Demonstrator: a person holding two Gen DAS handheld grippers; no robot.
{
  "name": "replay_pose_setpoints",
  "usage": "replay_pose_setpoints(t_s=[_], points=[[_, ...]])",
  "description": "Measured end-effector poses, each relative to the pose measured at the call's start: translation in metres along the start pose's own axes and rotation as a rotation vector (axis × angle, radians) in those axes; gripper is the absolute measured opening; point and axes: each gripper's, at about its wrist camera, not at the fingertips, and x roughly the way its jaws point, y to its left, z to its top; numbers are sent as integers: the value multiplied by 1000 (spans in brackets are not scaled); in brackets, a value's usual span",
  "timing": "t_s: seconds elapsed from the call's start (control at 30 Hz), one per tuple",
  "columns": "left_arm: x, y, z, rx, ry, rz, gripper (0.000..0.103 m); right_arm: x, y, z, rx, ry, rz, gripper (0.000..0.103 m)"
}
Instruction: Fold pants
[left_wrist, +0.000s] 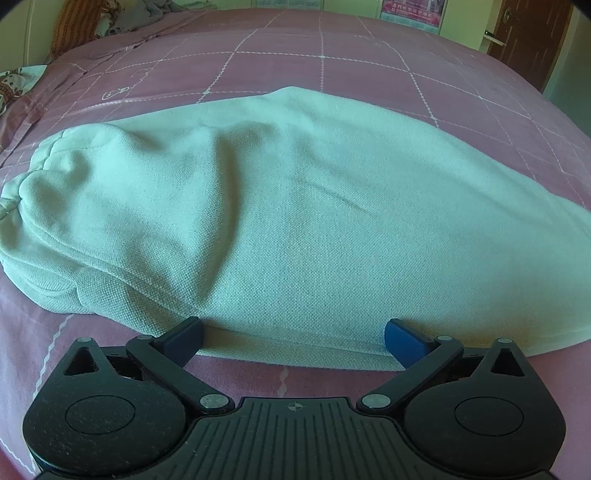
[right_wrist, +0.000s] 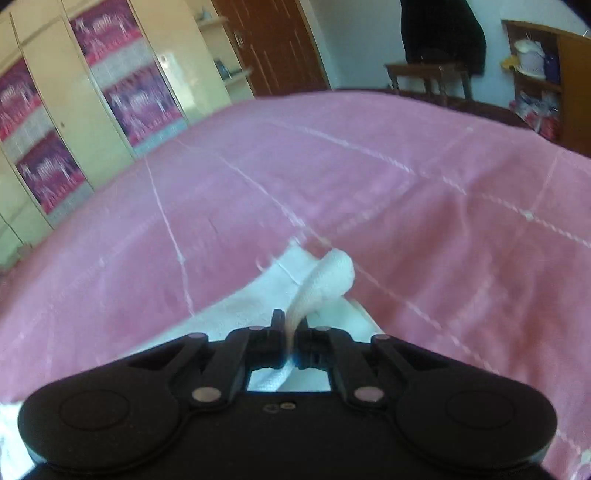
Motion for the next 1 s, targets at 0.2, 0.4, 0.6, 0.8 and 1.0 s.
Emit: replay_pose_setpoints(t_s=[0.2,0.4,0.6,0.8,1.0], points=[[-1,0,1,0,2,2,103,1,6,-12,-56,29,-60,11],[-10,-6,8,-10,-22,-34,103,-31,5,-2,-93,-89,-93,25],[-13,-40,25,-13,-5,-148,103,-28,48,-6,-251,34,116,29],[14,-80,22,74,53,-117,103,-9,110,-50,-368,201,254,28],[28,-92,42,55,37,-67,103,21,141,-57,-453,217,209,27]])
